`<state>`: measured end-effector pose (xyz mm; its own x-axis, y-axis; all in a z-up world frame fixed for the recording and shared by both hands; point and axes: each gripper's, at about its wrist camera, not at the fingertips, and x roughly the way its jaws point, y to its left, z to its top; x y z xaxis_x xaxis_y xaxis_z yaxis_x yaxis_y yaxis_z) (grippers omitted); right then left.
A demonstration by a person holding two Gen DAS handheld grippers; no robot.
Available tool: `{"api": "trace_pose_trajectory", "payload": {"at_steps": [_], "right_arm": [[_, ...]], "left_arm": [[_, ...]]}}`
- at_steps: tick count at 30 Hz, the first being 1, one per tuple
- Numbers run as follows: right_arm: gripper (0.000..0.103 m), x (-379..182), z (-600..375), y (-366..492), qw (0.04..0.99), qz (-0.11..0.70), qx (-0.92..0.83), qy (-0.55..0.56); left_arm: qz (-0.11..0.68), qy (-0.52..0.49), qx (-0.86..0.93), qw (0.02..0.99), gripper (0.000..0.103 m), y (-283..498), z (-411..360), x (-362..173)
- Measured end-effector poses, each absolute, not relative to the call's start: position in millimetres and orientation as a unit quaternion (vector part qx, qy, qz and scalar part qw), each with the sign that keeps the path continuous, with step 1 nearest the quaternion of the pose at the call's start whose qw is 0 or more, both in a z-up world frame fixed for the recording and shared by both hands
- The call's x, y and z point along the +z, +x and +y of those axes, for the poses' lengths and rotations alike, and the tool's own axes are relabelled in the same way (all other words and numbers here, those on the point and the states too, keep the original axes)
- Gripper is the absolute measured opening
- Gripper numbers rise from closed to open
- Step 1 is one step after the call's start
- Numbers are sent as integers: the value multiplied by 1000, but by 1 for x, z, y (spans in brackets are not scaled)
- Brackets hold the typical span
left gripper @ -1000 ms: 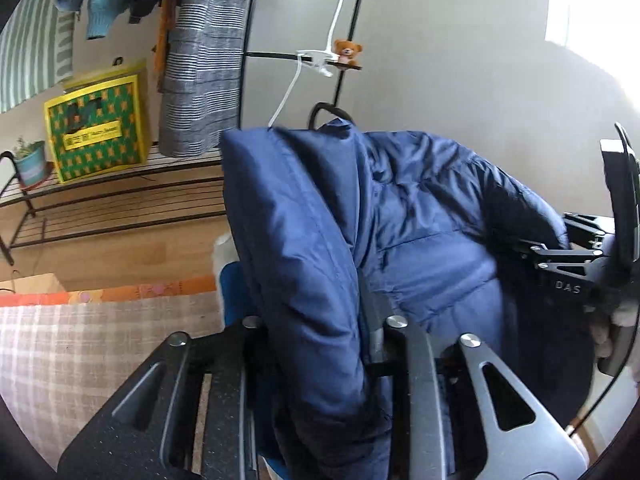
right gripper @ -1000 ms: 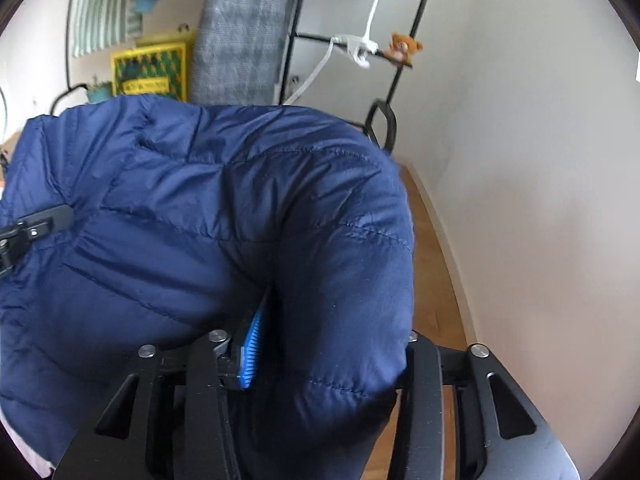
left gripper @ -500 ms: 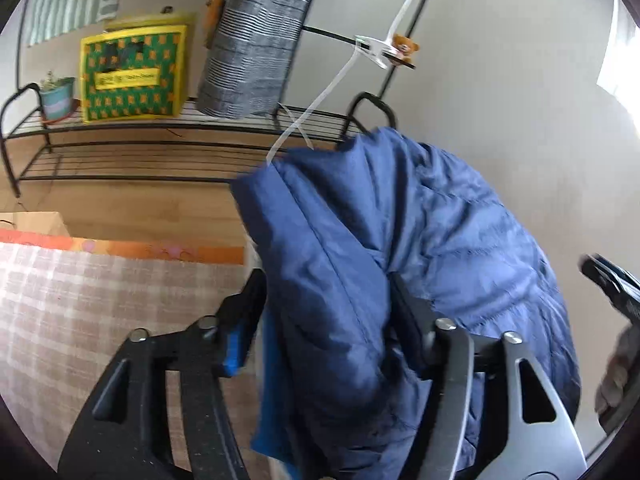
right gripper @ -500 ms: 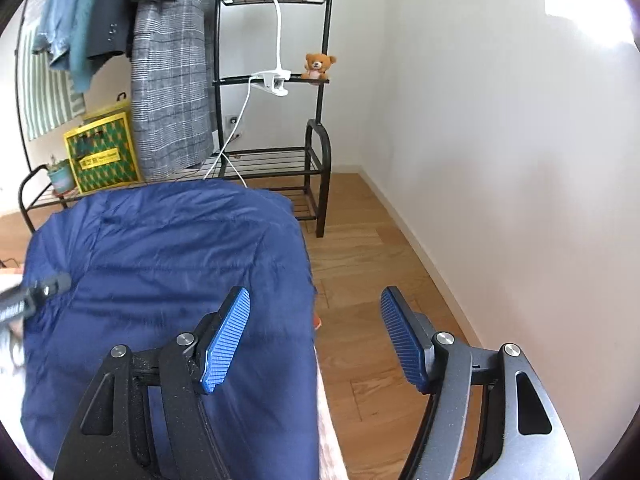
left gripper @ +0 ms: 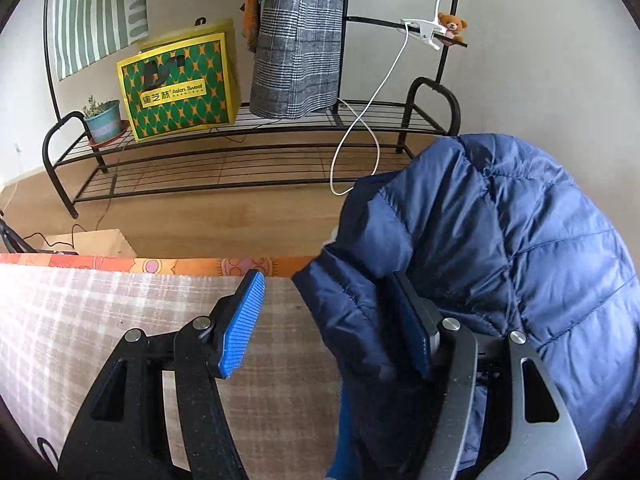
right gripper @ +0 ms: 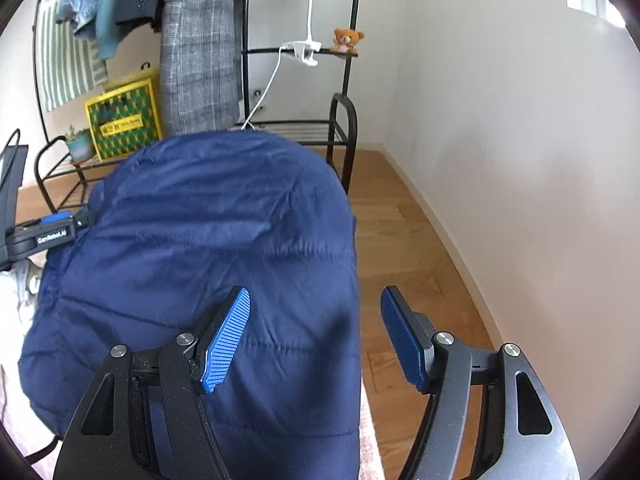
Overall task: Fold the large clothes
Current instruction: 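Lower the jacket bundle onto the bed and open both grippers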
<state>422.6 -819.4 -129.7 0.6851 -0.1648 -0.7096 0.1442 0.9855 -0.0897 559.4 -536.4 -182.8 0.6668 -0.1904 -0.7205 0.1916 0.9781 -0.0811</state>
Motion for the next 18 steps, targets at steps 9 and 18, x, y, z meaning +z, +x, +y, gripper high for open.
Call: {"api": "trace_pose_trajectory", "payload": {"at_steps": [9, 18], "right_arm": [[68, -89, -807, 391, 929, 359, -91, 7], [68, -9, -767, 324, 943, 317, -101, 3]], "left_arm": [[375, -52, -145, 914, 65, 521, -499, -124], [332, -42, -196, 922, 65, 434, -451, -32]]}}
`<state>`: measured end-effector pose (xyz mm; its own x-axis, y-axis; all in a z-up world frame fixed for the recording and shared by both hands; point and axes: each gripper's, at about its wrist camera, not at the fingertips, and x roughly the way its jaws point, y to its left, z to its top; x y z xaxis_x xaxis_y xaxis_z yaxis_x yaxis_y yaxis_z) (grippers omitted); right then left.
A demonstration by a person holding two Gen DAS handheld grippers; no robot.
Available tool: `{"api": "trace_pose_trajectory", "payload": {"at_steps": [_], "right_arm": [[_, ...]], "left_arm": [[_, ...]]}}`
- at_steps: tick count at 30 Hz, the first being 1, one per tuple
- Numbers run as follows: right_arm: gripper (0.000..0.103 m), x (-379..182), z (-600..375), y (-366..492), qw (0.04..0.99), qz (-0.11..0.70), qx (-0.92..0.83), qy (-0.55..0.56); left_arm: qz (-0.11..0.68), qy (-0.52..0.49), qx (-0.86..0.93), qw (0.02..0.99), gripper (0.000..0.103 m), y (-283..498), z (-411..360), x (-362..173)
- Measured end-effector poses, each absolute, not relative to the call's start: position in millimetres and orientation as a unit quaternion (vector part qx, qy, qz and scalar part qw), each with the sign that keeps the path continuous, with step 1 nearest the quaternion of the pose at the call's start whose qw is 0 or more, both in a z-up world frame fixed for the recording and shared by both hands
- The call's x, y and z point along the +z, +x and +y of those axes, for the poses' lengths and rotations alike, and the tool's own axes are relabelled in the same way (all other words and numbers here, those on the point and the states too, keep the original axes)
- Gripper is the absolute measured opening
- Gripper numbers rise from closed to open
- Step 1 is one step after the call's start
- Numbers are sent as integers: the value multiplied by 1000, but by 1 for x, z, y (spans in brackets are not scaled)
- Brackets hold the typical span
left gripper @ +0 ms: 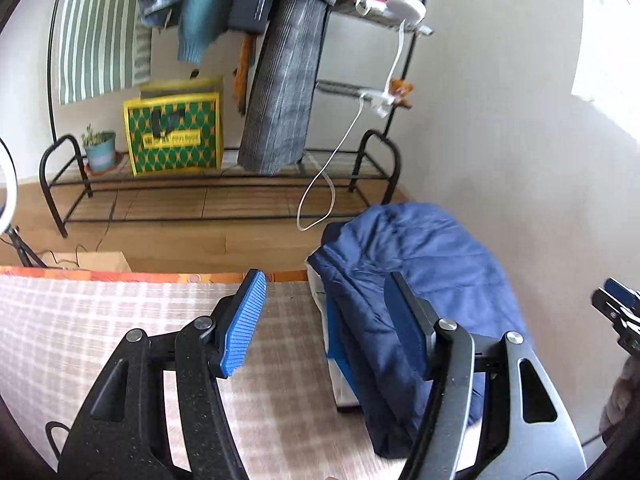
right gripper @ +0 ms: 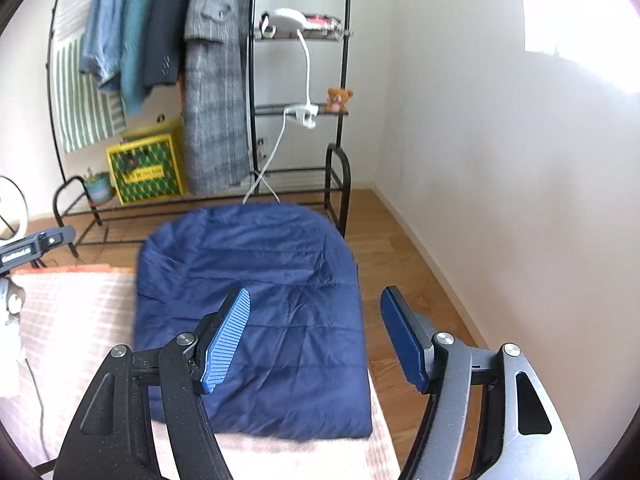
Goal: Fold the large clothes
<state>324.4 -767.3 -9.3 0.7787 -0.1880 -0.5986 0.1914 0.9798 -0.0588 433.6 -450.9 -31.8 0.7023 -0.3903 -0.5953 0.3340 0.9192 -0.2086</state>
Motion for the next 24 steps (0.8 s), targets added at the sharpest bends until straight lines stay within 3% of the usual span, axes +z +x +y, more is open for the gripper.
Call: {"api": "trace_pose_trajectory", "payload": {"at_steps": [13, 24], "right_arm": [[68, 75, -696, 214, 954, 279, -109, -15], [68, 116, -641, 128, 958, 258, -122, -20]], "left_arm": [[267, -14, -251, 930, 65, 276, -379, 80], [229, 2, -293, 928, 65, 167, -333, 117]]}}
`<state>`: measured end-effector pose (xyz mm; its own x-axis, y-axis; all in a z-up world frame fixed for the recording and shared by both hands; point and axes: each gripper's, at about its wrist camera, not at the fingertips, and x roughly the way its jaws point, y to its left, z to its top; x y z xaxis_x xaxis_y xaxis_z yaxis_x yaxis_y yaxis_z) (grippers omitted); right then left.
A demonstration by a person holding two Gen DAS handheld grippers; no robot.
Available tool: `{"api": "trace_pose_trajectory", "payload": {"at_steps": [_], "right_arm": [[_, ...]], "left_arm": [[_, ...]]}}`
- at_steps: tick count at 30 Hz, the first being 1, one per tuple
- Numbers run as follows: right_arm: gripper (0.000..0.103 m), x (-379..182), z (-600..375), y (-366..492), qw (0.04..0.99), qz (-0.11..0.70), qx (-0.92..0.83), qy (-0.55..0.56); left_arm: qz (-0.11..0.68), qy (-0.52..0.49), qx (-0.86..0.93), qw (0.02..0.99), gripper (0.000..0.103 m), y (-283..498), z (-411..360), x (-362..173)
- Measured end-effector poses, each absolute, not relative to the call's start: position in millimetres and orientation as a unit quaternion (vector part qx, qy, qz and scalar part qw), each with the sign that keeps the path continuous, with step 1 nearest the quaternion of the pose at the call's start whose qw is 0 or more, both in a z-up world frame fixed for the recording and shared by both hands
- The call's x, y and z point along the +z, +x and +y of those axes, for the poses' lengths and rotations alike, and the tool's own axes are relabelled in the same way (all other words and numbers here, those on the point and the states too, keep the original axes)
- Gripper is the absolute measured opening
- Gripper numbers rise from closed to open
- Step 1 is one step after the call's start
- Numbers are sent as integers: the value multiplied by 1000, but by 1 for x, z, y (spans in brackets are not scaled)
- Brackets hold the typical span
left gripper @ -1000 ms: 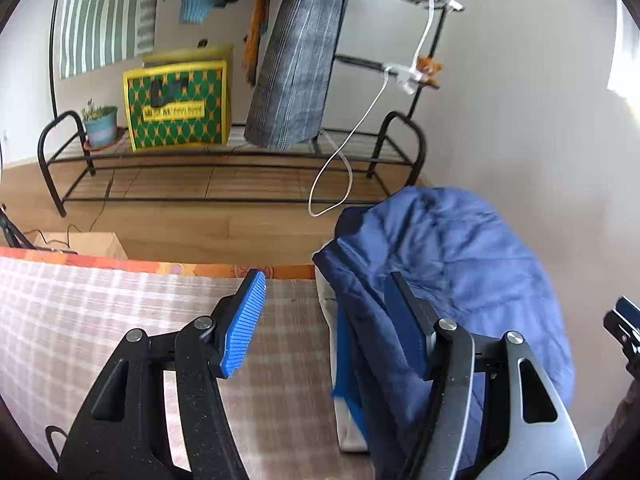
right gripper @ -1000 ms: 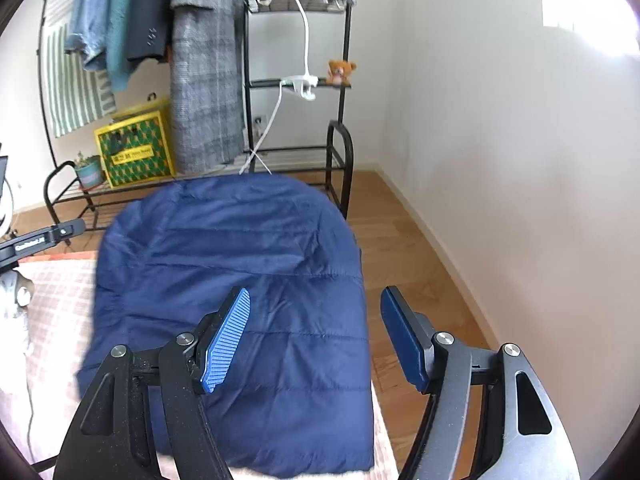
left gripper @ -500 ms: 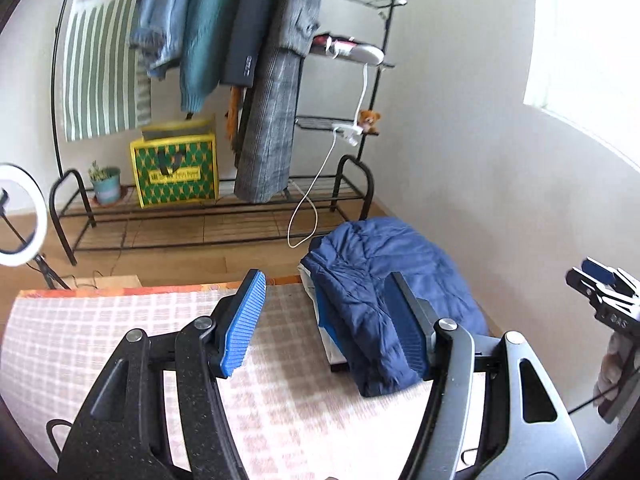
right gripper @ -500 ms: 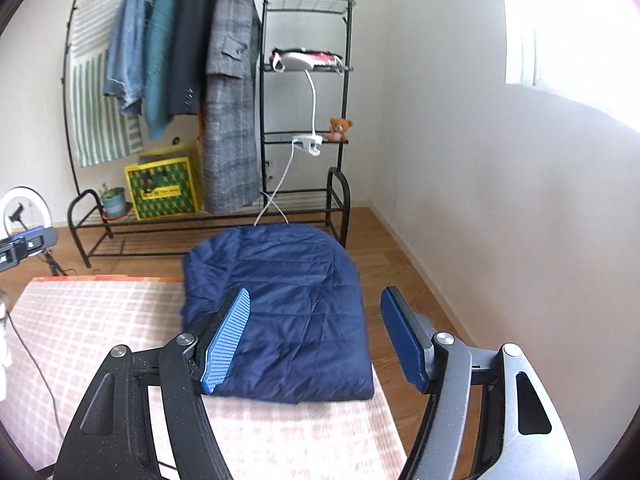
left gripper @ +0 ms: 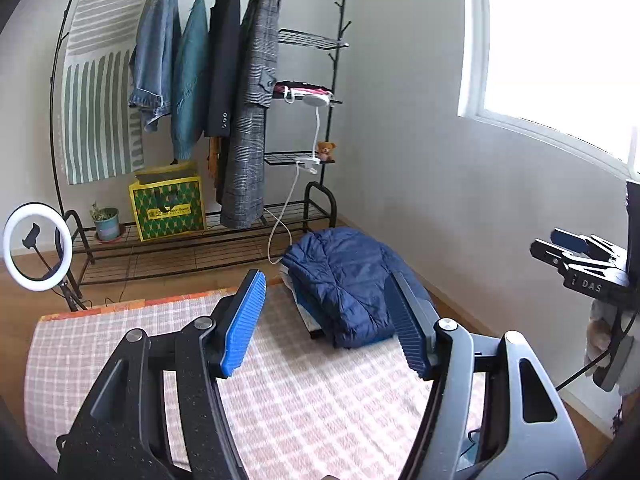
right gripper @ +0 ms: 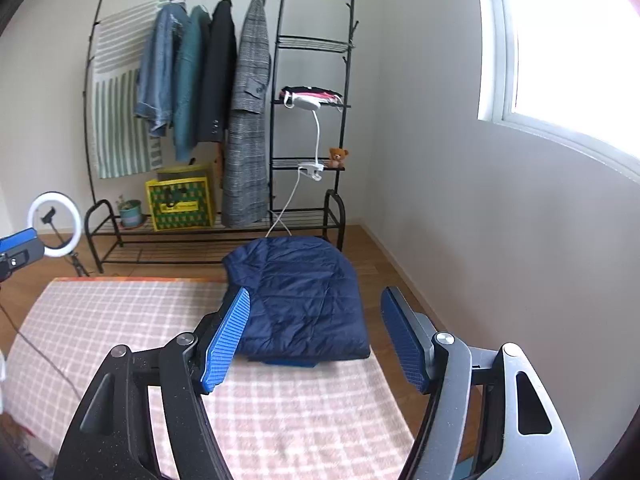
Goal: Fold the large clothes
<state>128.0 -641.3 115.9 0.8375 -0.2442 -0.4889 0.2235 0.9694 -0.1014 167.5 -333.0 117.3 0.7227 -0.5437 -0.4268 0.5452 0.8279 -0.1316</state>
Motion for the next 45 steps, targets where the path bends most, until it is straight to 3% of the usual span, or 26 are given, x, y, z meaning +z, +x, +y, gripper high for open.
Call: {"api": "trace_pose_trajectory", "payload": {"at_steps": [6, 8, 12, 21, 38, 45], "right_arm": [[69, 113, -605, 100, 961, 246, -119, -31], [77, 111, -596, 94, 964, 238, -117, -33], [79, 100, -581, 84, 969, 222, -105, -15], [80, 64, -567, 81, 969, 226, -95, 22], [80, 110, -566, 23, 977, 186, -106, 11], [82, 109, -560, 15, 978, 185, -99, 9]], "left_arm": [[228, 17, -315, 921, 65, 128, -313, 110], [227, 23, -317, 921, 65, 119, -307, 103], [231, 21, -315, 920, 80, 106, -294, 86], [238, 31, -292, 926, 84, 89, -272, 58], [171, 34, -288, 942, 84, 13, -236, 125], [187, 44, -288, 938, 84, 8, -240, 116]]}}
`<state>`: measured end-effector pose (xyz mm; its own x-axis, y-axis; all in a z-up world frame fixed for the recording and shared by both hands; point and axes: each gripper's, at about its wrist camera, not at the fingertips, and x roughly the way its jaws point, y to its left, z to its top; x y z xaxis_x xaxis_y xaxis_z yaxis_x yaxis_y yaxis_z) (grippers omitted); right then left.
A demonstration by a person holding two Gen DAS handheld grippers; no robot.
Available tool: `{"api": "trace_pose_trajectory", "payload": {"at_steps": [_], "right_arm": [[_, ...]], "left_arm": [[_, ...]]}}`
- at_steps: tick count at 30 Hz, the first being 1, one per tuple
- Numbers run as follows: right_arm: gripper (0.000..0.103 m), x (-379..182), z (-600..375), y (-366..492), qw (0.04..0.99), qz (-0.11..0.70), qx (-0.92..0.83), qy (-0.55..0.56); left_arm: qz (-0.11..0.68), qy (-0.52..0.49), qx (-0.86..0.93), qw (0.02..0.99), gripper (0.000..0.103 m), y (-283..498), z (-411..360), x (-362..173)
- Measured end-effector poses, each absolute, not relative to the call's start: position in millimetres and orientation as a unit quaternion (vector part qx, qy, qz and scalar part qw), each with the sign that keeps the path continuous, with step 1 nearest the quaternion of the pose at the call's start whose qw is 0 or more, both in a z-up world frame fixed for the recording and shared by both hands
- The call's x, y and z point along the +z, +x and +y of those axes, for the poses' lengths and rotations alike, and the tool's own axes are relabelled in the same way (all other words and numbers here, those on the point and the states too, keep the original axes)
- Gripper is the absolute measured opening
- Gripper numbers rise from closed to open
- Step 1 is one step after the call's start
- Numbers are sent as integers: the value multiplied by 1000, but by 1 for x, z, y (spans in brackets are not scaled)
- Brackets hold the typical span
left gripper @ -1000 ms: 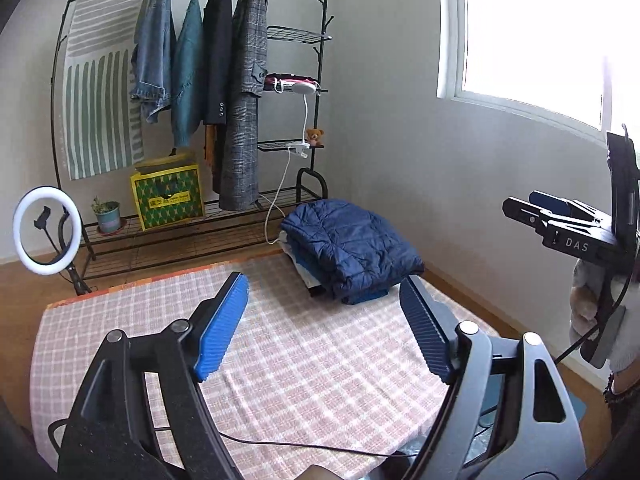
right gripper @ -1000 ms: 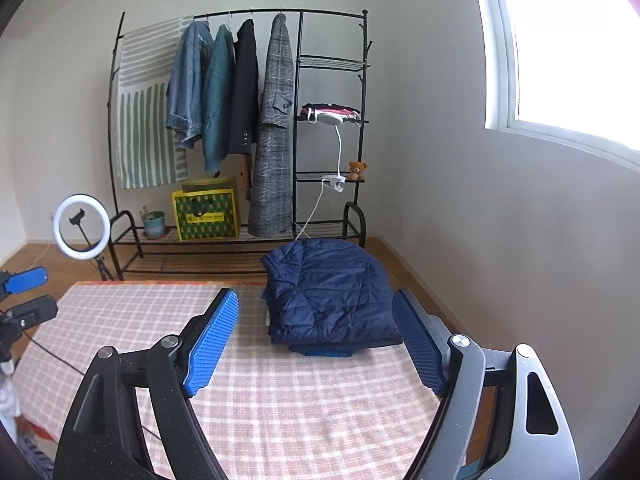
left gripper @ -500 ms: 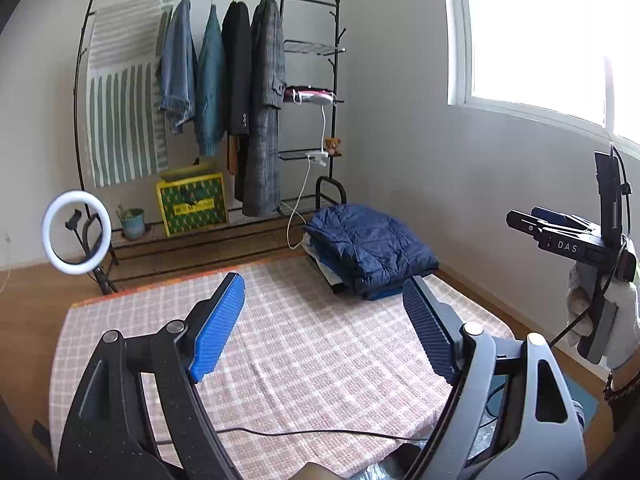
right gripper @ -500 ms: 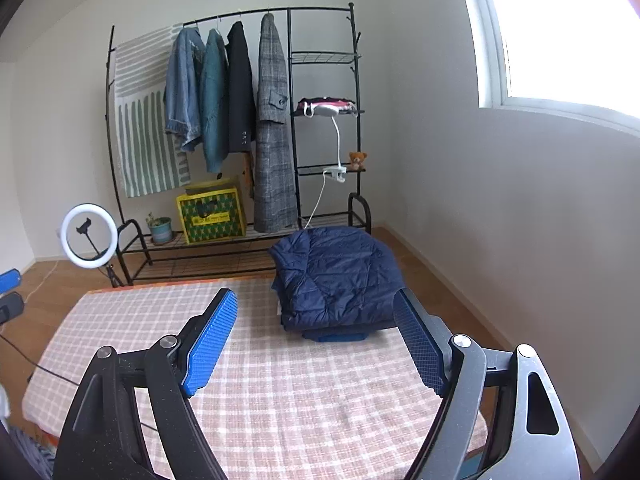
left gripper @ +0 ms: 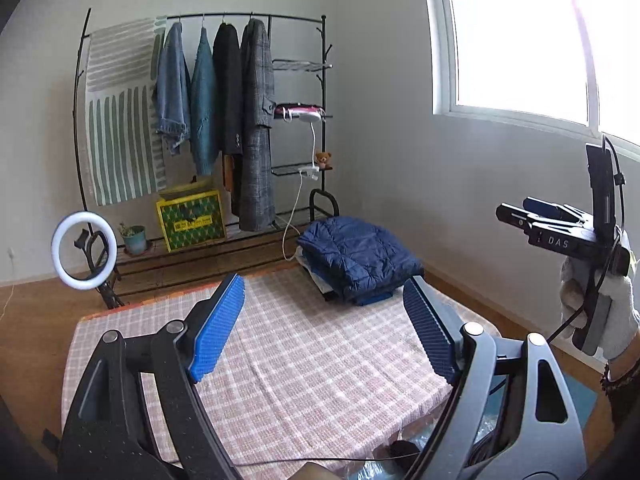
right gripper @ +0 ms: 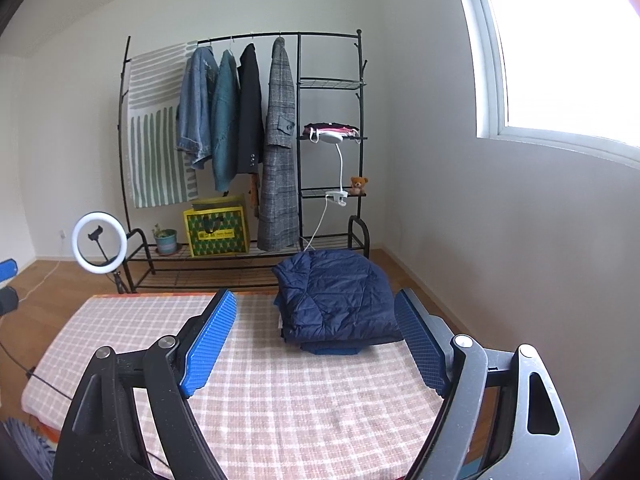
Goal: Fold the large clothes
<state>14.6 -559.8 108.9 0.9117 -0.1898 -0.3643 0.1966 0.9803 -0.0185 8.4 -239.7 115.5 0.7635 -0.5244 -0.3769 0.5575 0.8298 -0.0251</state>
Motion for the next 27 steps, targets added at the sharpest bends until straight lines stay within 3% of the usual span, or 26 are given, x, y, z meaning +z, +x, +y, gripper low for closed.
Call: {"api": "trace_pose_trajectory", "payload": {"at_steps": [21, 24, 27], "right_arm": [[82, -6, -570, 97, 954, 267, -125, 48], [82, -19, -571, 104, 953, 267, -126, 60], [82, -30, -573, 112, 953, 269, -125, 67]], "left_arm": [[235, 78, -226, 942, 85, 92, -263, 7], [241, 74, -220, 942, 95, 105, -266, -5], [243, 68, -216, 943, 96, 115, -268, -14]]}}
